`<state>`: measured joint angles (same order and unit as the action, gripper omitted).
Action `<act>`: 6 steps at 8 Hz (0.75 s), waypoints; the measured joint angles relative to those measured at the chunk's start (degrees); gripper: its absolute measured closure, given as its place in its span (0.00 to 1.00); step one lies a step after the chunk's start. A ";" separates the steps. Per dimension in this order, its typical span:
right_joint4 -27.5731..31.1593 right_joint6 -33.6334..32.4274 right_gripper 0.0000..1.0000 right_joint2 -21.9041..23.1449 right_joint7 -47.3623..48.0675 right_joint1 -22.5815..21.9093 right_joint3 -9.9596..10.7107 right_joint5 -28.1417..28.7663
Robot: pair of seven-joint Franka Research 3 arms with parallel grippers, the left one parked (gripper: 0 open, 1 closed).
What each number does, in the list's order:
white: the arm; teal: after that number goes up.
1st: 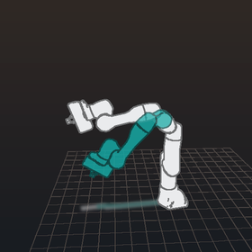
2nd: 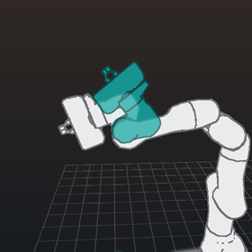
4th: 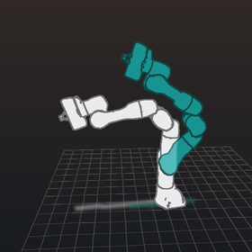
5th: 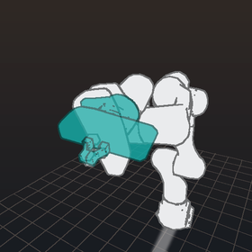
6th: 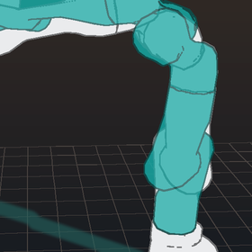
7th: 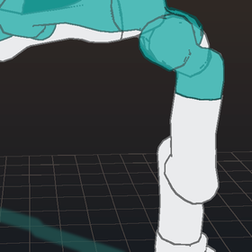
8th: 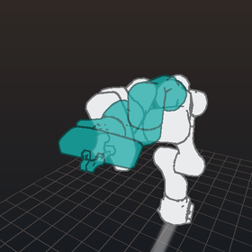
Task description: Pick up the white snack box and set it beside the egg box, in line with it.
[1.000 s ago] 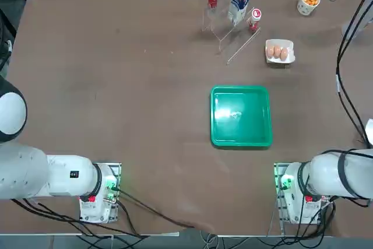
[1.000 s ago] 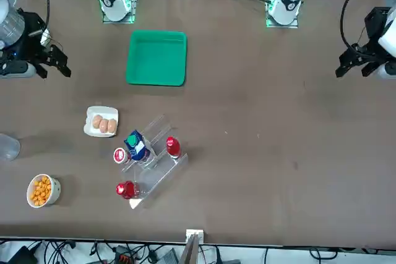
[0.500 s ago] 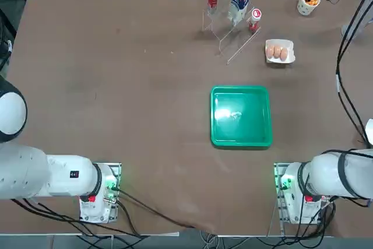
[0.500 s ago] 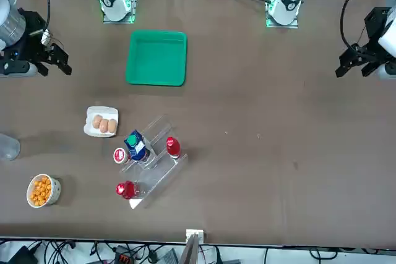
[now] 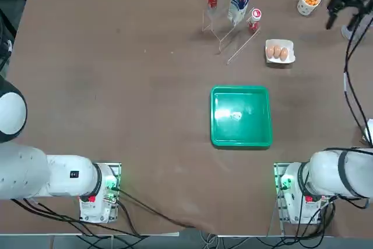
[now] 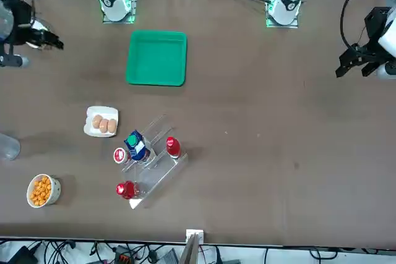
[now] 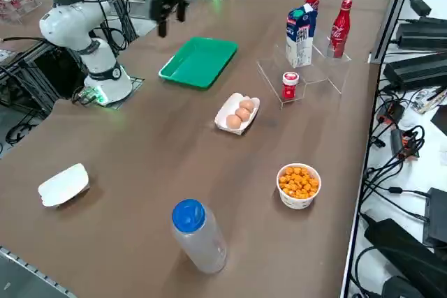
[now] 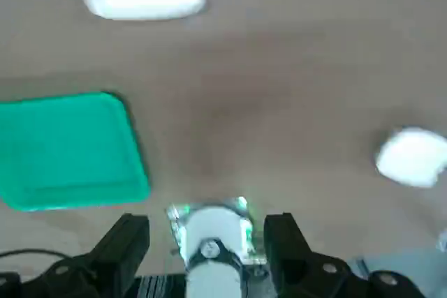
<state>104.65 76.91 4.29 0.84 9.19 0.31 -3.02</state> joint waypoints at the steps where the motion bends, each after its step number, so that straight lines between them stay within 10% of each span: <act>1: 2.53 0.27 0.00 -0.33 0.03 4.41 0.15 -2.05; 6: 23.38 29.50 0.02 -2.80 -11.37 32.20 0.71 -7.43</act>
<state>128.03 106.41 1.50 -10.53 41.39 1.03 -10.45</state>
